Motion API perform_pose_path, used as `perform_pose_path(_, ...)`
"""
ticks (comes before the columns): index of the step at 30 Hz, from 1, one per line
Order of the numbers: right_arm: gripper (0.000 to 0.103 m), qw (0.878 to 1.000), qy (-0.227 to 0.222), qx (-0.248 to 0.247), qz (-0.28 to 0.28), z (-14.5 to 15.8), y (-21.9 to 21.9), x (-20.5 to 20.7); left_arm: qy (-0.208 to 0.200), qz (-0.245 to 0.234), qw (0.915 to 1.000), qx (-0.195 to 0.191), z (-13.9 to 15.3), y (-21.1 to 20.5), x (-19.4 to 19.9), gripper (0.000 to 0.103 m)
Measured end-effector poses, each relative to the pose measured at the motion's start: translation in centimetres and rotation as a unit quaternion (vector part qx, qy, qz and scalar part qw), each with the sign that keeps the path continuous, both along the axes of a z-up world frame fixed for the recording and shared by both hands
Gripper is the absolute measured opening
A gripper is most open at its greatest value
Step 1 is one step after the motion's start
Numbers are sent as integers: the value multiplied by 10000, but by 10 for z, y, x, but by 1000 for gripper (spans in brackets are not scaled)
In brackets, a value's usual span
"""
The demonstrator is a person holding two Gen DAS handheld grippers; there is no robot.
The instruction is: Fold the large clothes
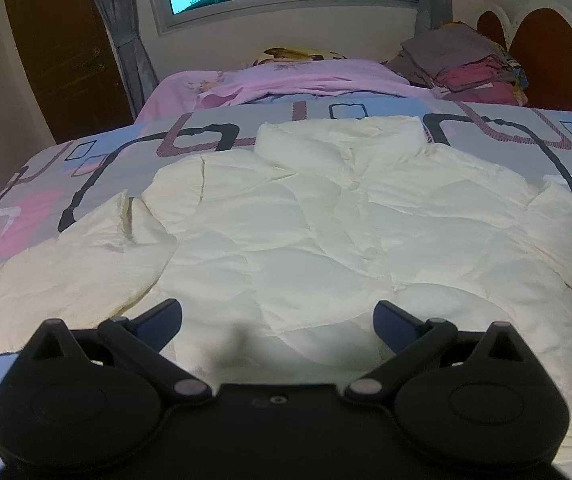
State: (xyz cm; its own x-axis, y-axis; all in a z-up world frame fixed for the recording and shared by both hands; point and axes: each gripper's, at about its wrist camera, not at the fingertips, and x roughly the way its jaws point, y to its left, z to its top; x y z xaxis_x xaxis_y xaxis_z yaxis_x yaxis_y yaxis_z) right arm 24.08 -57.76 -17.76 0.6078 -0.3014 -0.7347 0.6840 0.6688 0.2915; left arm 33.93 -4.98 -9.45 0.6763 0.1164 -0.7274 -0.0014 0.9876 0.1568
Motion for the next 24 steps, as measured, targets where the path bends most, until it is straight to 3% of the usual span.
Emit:
perform_pose_path(1, 23, 10000, -16, 1, 19, 1, 0, 0, -17, 6, 10000, 6, 0, 1, 0, 102)
perform_pose_path(6, 8, 9994, -209, -230, 124, 17, 10, 0, -47, 87, 9999, -104, 2, 14, 1, 102)
perform_pose_path(13, 7, 9896, -736, -894, 853, 68, 66, 20, -157, 115, 9997, -149, 8, 33, -7, 102)
perform_pose_path(16, 7, 9794, -988, -1150, 1332, 89, 107, 36, -271, 201, 9993, -170, 14, 46, -10, 102)
perform_pose_path(24, 6, 9417, -1542, -875, 2860, 112, 244, 74, -489, 690, 9963, -141, 24, 99, -24, 102)
